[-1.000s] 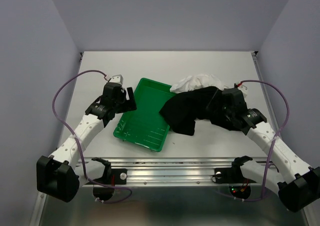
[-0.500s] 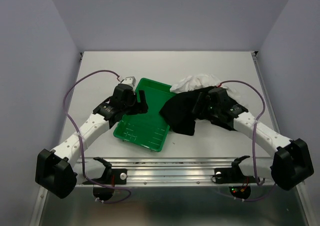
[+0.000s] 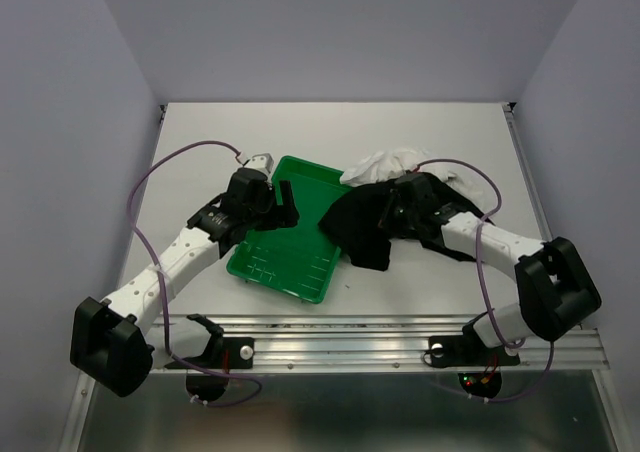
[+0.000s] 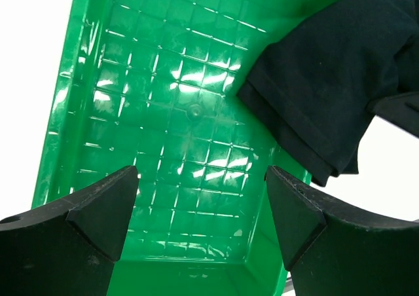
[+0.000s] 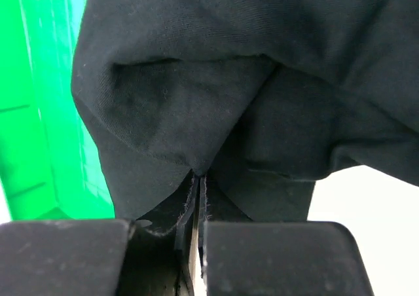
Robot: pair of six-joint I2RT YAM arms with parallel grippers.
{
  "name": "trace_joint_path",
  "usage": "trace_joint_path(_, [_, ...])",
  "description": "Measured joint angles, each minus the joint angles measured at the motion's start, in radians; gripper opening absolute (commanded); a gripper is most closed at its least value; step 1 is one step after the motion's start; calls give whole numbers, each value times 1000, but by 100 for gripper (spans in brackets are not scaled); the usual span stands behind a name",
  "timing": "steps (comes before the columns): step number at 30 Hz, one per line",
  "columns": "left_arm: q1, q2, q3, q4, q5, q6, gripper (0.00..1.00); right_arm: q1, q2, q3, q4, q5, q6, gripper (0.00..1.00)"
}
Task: Roll the t-shirts
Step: Move the T-shirt to the center of the board, then move the bin to the corner of the board.
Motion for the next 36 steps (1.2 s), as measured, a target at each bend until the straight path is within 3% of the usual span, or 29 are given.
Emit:
trace_joint_path(4, [-19, 0, 0, -1, 10, 2, 89, 0, -70, -1, -21, 73, -4, 1])
trace_joint_path(10, [-129, 32, 38, -33, -17, 10, 87, -83, -341, 14, -152, 235, -39, 1])
trace_joint_path(13, [-200, 80, 73, -41, -48, 11, 77, -220, -416, 54, -248, 295, -53, 1])
trace_joint_path(15, [-249, 118, 100, -49, -77, 8, 65, -285, -437, 87, -317, 349, -63, 1])
trace_joint_path(19, [-343, 156, 133, -46, -93, 0, 55, -301, -443, 138, -418, 415, -73, 1])
trace_joint_path(22, [-396, 158, 138, -16, -25, -5, 46, -306, -439, 146, -456, 442, -74, 1])
trace_joint_path(31, [-478, 298, 138, 82, 132, -52, 45, -319, -441, 146, -510, 470, -74, 1])
trace_joint_path(36, [-478, 366, 142, 105, 131, -68, 45, -319, -456, 146, -518, 470, -74, 1])
